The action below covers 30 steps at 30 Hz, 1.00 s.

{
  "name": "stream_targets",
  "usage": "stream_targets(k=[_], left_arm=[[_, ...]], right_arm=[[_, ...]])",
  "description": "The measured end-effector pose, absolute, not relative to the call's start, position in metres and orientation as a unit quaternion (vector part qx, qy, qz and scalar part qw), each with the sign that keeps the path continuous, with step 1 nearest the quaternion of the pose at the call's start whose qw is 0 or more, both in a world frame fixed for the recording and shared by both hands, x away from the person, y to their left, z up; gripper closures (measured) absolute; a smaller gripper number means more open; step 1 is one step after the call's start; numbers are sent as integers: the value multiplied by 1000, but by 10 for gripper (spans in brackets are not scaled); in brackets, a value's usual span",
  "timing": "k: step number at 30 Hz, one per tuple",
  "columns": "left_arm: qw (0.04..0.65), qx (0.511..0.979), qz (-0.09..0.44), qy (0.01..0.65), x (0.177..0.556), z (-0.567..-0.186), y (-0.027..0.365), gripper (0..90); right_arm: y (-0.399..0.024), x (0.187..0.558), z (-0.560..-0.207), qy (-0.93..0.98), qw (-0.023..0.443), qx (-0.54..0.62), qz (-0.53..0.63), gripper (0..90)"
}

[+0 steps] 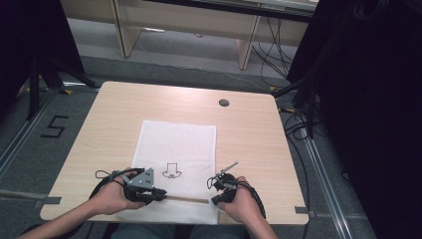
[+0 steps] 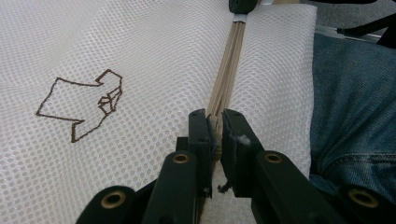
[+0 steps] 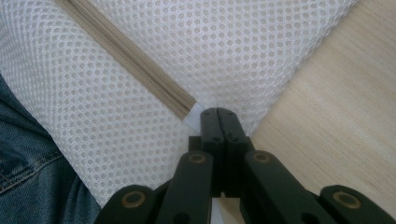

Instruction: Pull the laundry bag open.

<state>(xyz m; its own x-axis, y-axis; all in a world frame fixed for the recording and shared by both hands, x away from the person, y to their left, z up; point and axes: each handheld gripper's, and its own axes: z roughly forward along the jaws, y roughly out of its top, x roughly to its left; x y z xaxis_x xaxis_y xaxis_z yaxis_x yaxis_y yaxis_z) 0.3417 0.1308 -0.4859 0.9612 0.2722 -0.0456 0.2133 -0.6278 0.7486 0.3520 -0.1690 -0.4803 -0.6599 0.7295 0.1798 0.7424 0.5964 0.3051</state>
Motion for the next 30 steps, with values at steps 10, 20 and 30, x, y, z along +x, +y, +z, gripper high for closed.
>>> stream_targets(k=[10, 20, 30], left_arm=[[404, 901, 41, 151, 342, -488, 147, 821], [400, 904, 48, 145, 342, -486, 149, 821], [410, 898, 36, 156, 340, -486, 155, 821]], right_arm=[[-170, 353, -481, -896, 17, -406, -181, 900], [-170, 353, -481, -895, 14, -406, -182, 900], [-170, 353, -481, -895, 15, -406, -182, 900]])
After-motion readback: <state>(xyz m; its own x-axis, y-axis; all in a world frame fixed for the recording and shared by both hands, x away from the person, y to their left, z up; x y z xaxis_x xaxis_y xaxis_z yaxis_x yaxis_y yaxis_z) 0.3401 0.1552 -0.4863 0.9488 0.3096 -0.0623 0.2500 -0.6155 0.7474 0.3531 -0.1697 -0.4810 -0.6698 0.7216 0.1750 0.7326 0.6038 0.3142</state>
